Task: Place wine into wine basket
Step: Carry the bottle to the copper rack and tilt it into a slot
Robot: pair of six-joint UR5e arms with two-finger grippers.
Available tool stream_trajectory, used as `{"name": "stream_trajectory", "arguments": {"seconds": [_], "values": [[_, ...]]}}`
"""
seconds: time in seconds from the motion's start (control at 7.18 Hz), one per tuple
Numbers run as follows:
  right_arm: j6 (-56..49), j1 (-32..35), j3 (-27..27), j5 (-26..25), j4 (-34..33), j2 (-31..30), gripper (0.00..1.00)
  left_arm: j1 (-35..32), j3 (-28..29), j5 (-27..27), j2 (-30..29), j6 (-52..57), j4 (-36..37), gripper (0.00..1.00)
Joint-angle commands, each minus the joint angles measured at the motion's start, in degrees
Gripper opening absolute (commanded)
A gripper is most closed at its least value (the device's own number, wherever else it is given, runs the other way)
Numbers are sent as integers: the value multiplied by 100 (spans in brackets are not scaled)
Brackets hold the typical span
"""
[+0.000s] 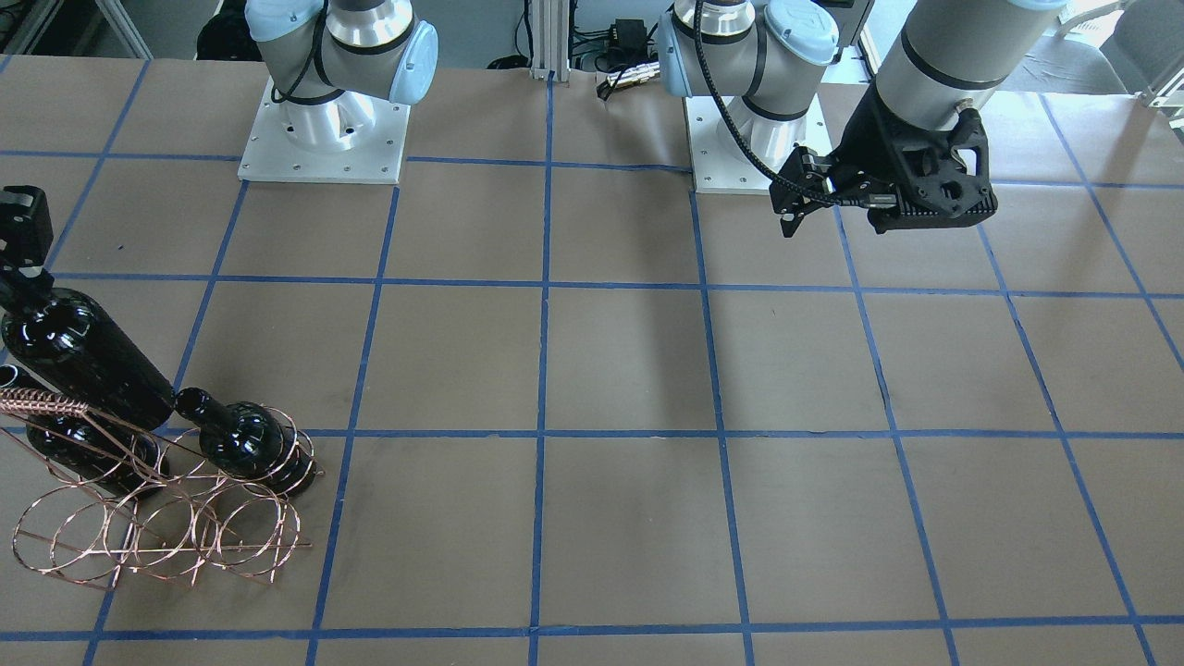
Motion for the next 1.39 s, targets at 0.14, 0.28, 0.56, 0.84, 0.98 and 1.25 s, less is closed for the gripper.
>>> {"name": "stream_trajectory", "arguments": {"seconds": [0.14, 0.28, 0.56, 0.84, 0.98, 1.25], "values": [[94, 48, 7, 183, -96, 80, 2, 1, -18, -9, -1, -8, 8, 100], [95, 48, -1, 184, -235, 219, 2, 1, -44, 0, 8, 10, 8, 100], [34, 48, -1, 131, -377, 361, 2, 1, -53, -9, 8, -8, 17, 100], [77, 48, 42, 149, -343, 361, 2, 1, -53, -9, 8, -25, 17, 100], [77, 48, 43, 105, -307, 353, 2, 1, -62, -9, 8, -8, 8, 100], [69, 48, 43, 122, -351, 422, 2, 1, -62, -9, 8, 1, 17, 100]]}}
